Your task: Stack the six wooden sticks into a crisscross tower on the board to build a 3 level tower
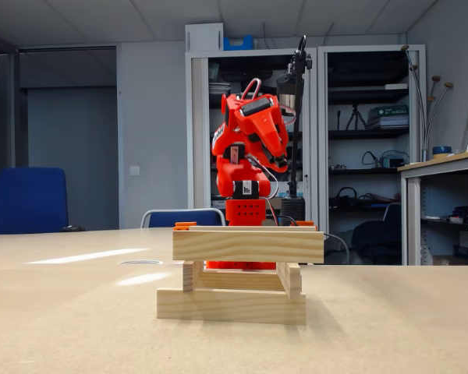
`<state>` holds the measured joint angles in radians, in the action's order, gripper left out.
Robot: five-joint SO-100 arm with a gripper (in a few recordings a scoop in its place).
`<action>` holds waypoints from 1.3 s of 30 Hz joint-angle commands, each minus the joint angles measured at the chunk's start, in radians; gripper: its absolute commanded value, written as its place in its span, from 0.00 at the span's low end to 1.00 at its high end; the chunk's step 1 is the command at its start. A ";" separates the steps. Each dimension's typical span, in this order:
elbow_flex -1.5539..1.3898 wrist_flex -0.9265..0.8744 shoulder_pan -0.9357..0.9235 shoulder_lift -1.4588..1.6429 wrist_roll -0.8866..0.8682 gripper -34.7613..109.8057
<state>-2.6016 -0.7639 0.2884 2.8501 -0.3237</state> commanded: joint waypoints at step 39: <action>-0.540 0.848 -0.250 0.472 0.221 0.24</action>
<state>-3.1401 -0.0169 0.0368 3.3088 -0.0890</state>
